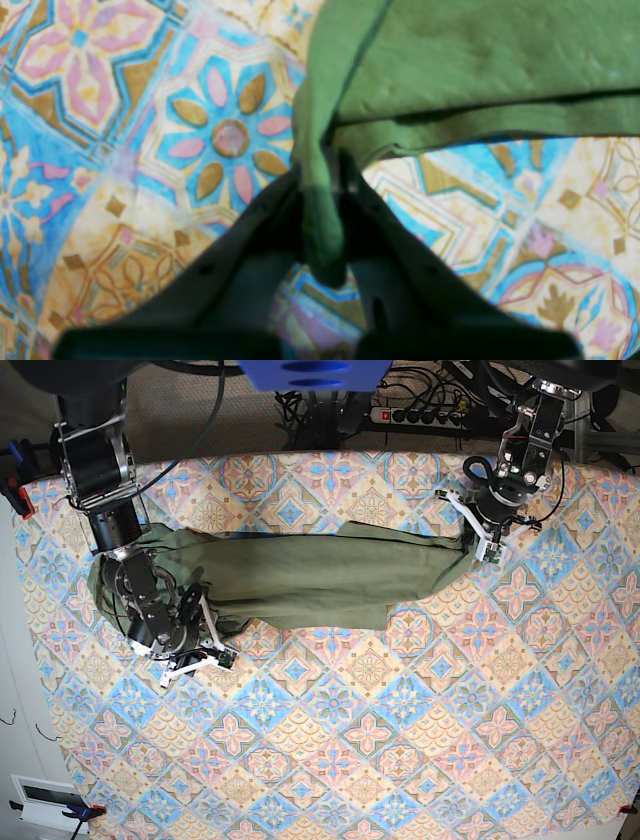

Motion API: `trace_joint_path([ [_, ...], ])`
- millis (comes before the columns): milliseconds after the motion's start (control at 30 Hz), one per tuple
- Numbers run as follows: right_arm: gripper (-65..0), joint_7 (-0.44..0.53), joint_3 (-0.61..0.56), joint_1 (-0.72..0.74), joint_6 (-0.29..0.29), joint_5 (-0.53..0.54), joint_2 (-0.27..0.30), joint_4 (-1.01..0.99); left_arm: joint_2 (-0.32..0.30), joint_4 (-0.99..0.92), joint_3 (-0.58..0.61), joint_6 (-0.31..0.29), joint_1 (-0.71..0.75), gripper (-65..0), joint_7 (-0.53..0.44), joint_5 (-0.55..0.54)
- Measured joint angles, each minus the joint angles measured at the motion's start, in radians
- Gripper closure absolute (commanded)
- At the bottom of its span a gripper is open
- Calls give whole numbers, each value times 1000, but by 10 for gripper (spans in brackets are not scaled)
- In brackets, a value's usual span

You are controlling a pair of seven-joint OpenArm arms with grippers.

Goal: Layout the t-shirt on the table in an organized manner, then fold the t-shirt properly
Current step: 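Hold the stretched t-shirt with both grippers and raise it high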

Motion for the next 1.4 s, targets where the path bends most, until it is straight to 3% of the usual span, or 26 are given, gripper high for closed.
trace_joint_path([
  [133,-260,48,-13,25,4,19,3,-63,2,0,0,0,-1,0,0,0],
  [367,-259,89,-264,136,26,18,17,-159,3,0,0,0,0,0,0,0],
  [600,-252,111,-402,180,24,18,21,-195,3,0,0,0,0,0,0,0],
  [733,-180,125,-457,204,35,28,22,-218,3,0,0,0,0,0,0,0],
  [900,-75,137,-478,205,45,26,25,-218,3,0,0,-1,0,0,0,0],
  [1000,-46,188,-491,203,36,32,41,-220,3,0,0,0,0,0,0,0],
  [1167,-9,180,-492,216,48,46,47,-219,5,0,0,-2,0,0,0,0],
  [1300,-10,137,-379,145,-6,29,87,-71,5,0,-3,1,-2,0,-1,0],
  [1400,-10,51,-257,62,7,5,105,47,5,0,-6,2,-2,0,2,0],
])
